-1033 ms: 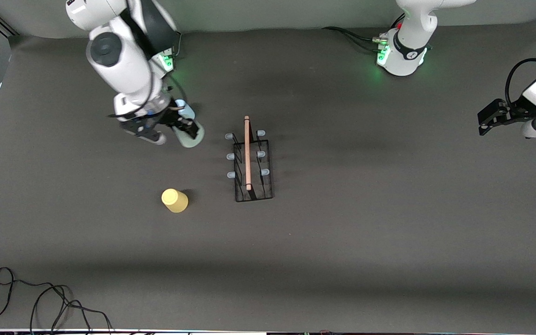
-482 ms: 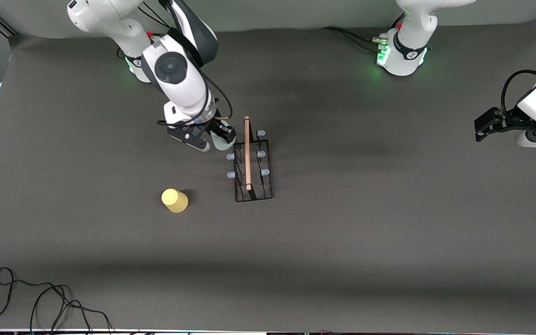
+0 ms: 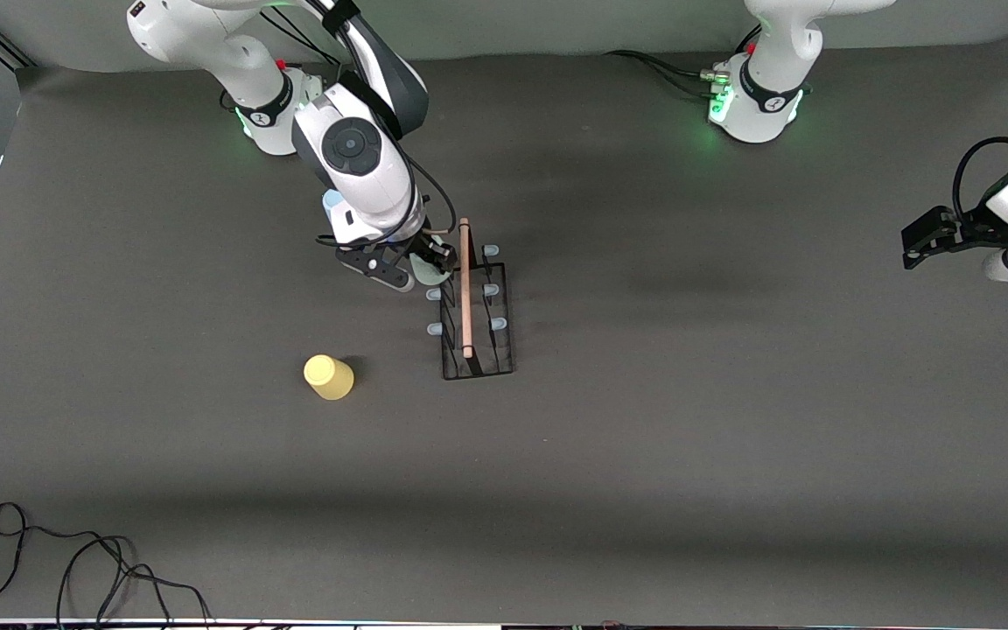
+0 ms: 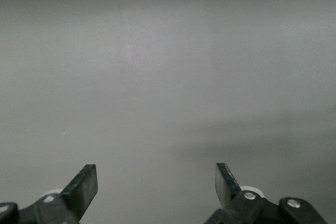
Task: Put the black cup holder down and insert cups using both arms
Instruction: 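Carry the green cup with the right gripper onto a holder peg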
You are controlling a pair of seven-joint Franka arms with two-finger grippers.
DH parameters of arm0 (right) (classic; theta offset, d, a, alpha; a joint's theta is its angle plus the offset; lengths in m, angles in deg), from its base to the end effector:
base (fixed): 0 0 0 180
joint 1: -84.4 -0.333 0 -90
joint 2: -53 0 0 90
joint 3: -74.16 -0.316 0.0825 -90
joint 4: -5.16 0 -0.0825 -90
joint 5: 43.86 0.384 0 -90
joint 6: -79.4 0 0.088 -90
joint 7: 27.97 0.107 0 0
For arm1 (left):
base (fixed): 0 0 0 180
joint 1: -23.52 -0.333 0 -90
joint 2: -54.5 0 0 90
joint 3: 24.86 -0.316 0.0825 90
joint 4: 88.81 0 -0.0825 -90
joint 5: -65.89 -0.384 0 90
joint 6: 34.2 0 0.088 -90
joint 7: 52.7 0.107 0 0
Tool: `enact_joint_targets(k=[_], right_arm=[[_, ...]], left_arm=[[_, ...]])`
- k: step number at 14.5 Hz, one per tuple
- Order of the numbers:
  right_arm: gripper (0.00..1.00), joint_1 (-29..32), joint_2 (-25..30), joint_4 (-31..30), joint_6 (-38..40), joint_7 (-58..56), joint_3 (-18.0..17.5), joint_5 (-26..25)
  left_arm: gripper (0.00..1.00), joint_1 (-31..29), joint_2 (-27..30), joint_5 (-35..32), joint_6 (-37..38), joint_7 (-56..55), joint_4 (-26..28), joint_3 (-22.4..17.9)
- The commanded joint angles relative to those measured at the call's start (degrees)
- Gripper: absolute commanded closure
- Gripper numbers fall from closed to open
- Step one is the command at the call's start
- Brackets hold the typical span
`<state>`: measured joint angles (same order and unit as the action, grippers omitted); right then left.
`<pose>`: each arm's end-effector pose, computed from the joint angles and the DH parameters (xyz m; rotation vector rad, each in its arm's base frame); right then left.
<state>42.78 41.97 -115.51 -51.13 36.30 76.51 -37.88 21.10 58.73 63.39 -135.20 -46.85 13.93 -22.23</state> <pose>0.4386 0.3623 0.3249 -3.0133 0.7763 0.1058 0.5436 0.0011 0.5760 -3.0875 0.1748 -0.0635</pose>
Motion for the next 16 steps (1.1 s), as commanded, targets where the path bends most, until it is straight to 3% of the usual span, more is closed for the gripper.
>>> enact_joint_targets(k=[1,6,11,16], right_arm=[[0.0,-0.57,-0.4,1.23,-0.07,2.0,0.55,-0.36],[0.0,0.22,2.93,1.58,3.69,-2.37,2.04,-2.28],[0.0,0.23,4.44,6.15,13.11,-18.8,12.14,-3.26],[0.0,0.31,-0.29,5.8,6.28,-34.54,22.16,-2.65]], left_arm=[[0.0,0.4,-1.07,0.3,-0.16,-0.14,-1.13,0.01],[0.0,0.05,-3.08,2.4,1.06,-0.93,-4.63,0.1],[0.0,0.31,-3.36,1.71,2.21,-1.46,-5.0,0.1],[0.0,0.4,-3.44,1.62,2.21,-2.25,-5.0,0.1]])
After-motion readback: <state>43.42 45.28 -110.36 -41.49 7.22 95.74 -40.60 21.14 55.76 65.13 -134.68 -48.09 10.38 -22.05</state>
